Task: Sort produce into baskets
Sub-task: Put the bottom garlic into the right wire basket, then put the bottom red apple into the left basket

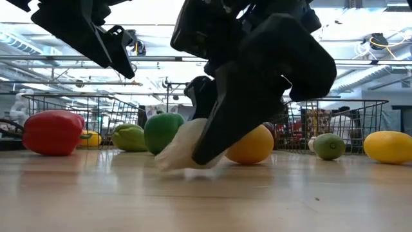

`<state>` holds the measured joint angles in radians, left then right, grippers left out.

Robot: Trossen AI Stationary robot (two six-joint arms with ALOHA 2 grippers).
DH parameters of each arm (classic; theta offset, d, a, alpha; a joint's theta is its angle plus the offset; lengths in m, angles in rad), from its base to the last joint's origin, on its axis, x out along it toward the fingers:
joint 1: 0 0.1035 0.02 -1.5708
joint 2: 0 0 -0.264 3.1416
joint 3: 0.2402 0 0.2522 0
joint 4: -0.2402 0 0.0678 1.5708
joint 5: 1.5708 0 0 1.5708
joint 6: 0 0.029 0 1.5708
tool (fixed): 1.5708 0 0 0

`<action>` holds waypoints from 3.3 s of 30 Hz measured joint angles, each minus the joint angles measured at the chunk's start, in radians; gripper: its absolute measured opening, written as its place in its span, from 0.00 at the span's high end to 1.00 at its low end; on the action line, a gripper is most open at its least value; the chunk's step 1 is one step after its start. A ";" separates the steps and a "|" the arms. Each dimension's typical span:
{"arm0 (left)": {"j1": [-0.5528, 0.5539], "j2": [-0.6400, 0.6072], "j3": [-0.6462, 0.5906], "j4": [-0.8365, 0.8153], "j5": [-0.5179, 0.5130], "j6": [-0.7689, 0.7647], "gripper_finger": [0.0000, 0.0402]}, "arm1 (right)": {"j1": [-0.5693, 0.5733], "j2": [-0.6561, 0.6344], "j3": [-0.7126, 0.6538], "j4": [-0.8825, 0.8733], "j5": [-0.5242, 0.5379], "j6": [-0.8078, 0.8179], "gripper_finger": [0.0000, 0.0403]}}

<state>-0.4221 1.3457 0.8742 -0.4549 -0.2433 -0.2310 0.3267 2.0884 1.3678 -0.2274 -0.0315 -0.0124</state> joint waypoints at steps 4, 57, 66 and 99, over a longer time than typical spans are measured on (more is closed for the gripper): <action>0.000 0.000 0.000 0.000 0.000 0.000 0.22 | 0.000 -0.033 0.000 -0.016 0.000 0.000 0.46; 0.003 0.227 -0.001 0.705 -0.038 0.169 0.22 | -0.562 -0.718 -0.400 -0.821 1.127 0.827 0.26; 0.014 0.257 -0.001 0.782 -0.044 0.169 0.22 | -0.411 -0.863 -0.257 -0.813 1.009 0.710 0.19; -0.037 0.257 0.039 0.815 0.010 0.134 0.22 | 0.690 -0.640 -0.276 -0.664 0.315 1.534 0.52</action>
<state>-0.4595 1.6024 0.9127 0.3602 -0.2337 -0.0967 1.0169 1.4487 1.0916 -0.8918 0.2837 1.5215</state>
